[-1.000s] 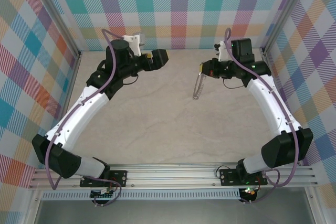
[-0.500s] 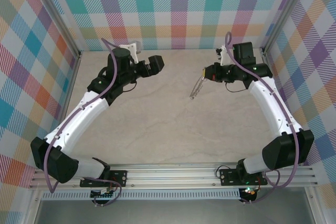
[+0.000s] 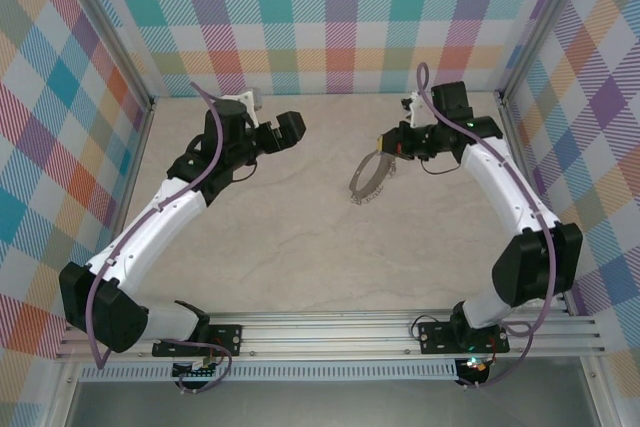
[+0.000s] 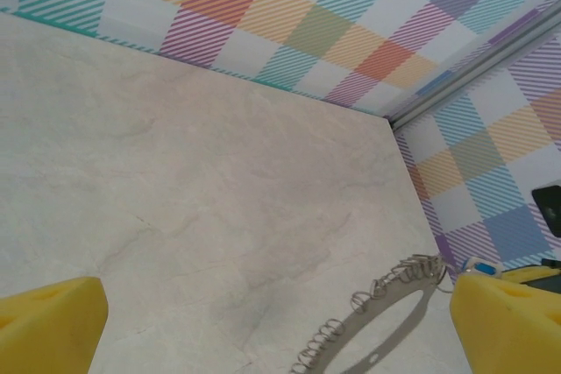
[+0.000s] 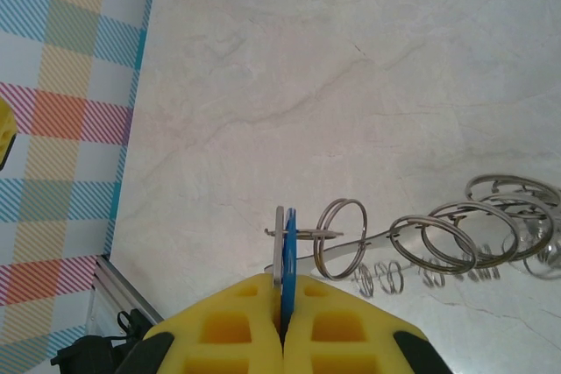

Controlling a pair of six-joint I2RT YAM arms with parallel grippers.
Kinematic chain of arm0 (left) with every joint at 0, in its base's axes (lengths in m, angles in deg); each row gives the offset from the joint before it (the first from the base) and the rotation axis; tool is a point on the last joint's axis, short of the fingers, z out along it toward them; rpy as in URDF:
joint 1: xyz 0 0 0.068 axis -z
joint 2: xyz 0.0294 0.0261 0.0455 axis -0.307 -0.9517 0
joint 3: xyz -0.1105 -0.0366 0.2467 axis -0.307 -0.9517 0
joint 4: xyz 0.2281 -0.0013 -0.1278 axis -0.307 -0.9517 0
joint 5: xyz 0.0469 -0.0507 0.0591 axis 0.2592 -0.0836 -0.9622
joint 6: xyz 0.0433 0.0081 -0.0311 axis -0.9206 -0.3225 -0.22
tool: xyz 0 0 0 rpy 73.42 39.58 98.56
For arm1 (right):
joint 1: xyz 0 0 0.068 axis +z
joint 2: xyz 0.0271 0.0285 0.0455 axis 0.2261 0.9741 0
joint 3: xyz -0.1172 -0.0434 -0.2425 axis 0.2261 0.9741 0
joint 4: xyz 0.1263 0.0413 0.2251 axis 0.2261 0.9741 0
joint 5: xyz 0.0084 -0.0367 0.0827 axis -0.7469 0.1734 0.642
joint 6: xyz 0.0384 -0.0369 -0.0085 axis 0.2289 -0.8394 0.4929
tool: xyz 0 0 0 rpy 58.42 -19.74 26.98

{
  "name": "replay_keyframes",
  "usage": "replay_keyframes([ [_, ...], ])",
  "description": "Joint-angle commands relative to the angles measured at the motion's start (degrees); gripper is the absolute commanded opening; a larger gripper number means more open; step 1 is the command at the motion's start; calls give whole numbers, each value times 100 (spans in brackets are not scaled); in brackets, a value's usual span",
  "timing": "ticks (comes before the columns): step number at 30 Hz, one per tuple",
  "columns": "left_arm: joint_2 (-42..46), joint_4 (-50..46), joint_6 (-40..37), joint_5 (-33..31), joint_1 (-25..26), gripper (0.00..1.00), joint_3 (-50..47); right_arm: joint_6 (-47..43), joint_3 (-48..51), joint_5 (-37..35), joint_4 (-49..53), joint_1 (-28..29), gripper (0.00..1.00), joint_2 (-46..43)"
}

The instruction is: Put the keys on the keyring

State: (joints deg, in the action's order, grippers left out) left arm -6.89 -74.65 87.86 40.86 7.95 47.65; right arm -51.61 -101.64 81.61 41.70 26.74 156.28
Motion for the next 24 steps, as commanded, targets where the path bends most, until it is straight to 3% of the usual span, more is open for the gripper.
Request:
replay_keyframes([
  [1,-12,285,118,80,-77,100,-10,122,-498,231,-334,187,0,316],
  [16,-206,314,199,296,-130,100,143,742,-3438,370,-302,460,0,2854],
  [24,-278,275,320,522,-137,100,248,767,-2669,-56,-588,458,0,2985],
])
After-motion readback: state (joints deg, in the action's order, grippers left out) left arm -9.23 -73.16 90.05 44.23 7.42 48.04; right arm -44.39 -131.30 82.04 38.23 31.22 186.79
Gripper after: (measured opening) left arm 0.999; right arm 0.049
